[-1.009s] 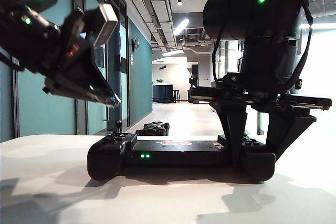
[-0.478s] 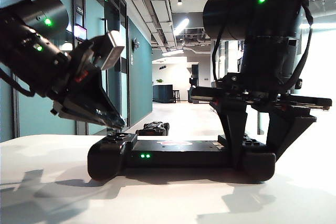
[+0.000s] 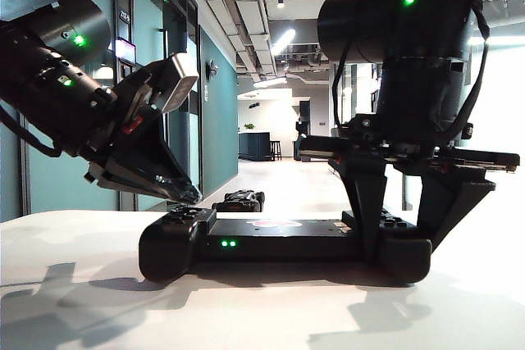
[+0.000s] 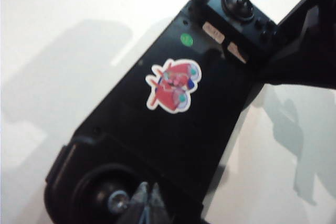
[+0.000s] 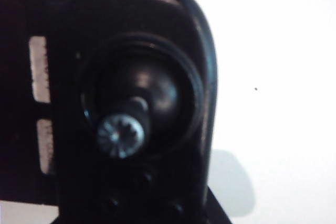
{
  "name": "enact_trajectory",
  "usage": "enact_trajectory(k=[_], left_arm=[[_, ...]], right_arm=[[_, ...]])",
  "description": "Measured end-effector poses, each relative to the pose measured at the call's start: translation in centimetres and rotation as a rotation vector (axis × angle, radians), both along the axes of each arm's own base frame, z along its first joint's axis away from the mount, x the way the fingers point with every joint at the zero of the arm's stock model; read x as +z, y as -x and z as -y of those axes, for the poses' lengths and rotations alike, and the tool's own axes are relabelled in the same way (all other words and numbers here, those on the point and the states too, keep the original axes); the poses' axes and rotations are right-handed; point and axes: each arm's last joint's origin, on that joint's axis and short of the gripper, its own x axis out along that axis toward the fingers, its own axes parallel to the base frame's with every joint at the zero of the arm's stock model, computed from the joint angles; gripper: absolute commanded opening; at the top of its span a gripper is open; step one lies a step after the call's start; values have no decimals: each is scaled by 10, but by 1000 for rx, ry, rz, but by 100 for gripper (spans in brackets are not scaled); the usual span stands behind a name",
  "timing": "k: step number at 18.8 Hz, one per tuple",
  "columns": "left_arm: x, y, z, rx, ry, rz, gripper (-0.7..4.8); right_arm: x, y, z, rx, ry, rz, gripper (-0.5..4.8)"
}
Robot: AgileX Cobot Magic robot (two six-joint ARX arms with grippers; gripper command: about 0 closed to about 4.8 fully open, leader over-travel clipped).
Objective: Push the left joystick on the remote control sitting on the white table forward to make the robot dog walk in a straight line until it approaches the door.
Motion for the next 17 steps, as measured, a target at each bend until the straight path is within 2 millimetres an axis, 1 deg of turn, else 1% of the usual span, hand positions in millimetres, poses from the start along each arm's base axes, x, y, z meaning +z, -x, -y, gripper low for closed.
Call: enact_trajectory(k=[17], left_arm=[[-2, -5, 2, 28, 6, 21, -6]], right_arm=[[0, 0, 0, -3, 0, 0, 177]])
